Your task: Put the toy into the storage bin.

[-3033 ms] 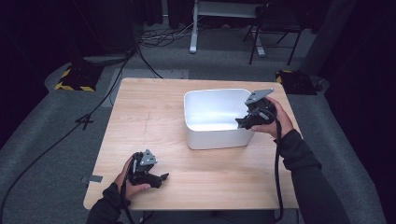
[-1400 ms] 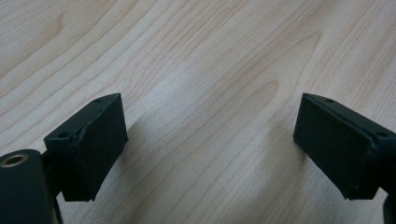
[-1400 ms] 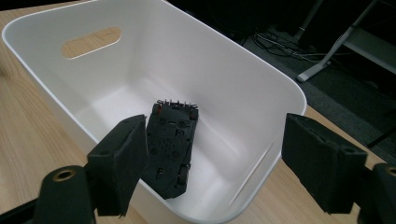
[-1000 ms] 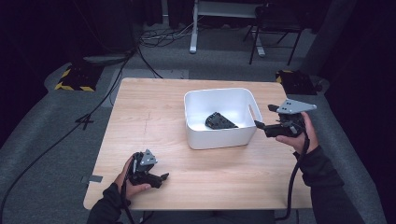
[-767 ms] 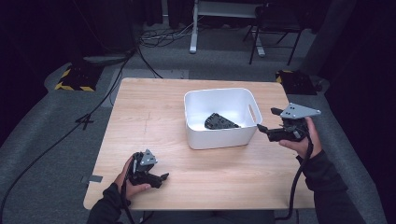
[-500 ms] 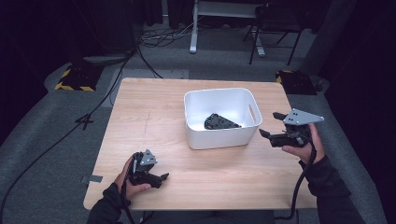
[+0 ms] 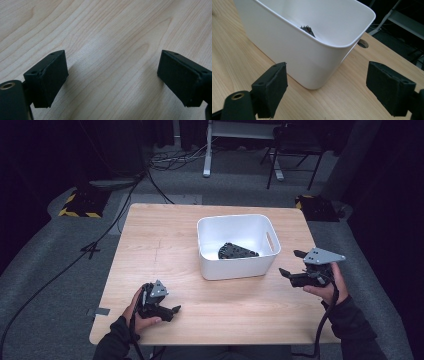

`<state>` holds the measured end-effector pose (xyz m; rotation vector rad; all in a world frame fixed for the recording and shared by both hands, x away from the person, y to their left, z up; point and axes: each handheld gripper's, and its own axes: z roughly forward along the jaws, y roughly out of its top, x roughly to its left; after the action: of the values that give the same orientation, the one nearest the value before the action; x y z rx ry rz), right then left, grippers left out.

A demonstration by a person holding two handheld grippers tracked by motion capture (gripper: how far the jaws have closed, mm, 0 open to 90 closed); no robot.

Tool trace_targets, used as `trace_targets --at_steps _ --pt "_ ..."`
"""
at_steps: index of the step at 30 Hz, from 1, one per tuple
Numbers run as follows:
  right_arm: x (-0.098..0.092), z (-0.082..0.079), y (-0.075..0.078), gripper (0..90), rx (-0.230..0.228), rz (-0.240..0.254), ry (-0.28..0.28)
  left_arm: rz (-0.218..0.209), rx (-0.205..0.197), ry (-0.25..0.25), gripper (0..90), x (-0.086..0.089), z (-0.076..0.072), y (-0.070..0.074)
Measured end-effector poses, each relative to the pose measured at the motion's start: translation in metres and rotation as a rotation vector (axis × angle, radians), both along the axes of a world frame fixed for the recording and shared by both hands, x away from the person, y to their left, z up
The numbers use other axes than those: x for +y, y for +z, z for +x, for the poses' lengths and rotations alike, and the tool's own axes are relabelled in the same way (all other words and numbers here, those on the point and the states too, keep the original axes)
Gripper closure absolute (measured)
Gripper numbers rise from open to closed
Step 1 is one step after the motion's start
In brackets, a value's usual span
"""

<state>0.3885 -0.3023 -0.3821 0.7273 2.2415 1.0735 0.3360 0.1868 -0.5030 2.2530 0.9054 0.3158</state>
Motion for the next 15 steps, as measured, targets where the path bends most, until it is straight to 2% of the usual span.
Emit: trace_targets --at_steps 10,15 --pt "-0.008 -0.006 -0.024 17.8 0.035 -0.043 -0.016 0.002 0.001 -0.003 9.9 0.000 0.000 0.000" --pt "-0.014 -0.010 -0.034 17.8 0.048 -0.037 -0.022 0.003 0.006 -0.003 9.9 0.000 0.000 0.000"
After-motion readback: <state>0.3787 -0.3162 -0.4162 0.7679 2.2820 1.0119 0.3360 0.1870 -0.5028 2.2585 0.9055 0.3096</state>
